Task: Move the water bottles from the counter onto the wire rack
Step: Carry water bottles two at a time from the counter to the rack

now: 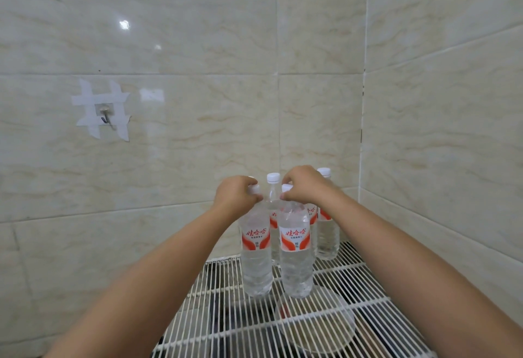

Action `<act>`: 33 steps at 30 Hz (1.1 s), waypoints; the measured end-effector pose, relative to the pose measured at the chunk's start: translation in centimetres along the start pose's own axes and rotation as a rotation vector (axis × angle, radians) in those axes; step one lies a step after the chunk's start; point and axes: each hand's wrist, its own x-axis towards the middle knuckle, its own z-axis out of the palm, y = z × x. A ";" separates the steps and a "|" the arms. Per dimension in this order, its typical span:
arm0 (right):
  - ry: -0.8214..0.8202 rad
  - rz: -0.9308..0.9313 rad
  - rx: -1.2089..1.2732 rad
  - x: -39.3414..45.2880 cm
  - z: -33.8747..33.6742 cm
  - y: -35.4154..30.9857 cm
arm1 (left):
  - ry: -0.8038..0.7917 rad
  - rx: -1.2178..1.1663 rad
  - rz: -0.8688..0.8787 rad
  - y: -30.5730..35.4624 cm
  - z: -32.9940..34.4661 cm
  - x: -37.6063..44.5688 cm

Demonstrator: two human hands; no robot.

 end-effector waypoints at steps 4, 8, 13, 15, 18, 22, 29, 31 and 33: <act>0.022 -0.041 0.070 0.8 0.5 0.3 | 0.000 -0.003 -0.012 0.2 0.4 0.3; 0.043 -0.066 0.120 1.6 1.2 0.5 | 0.019 -0.002 -0.036 -0.2 0.6 0.6; 0.021 -0.091 0.146 2.5 1.3 0.6 | 0.040 -0.002 -0.038 -0.1 0.8 0.3; 0.033 -0.098 0.142 2.6 1.4 0.7 | 0.048 0.005 -0.036 -0.1 0.8 0.2; 0.057 -0.094 0.145 2.7 1.9 0.8 | 0.055 0.018 -0.025 0.0 0.8 0.1; 0.086 -0.079 0.143 2.7 2.7 0.9 | 0.045 0.043 -0.005 0.0 0.9 -0.3; 0.127 -0.132 0.134 1.6 3.3 1.1 | -0.025 0.066 -0.004 0.2 0.8 -0.9; 0.127 -0.137 0.153 1.5 3.3 1.2 | -0.040 0.048 -0.011 0.2 0.9 -1.1; 0.133 -0.147 0.161 1.4 3.6 1.2 | -0.032 0.033 -0.018 0.2 1.0 -1.5</act>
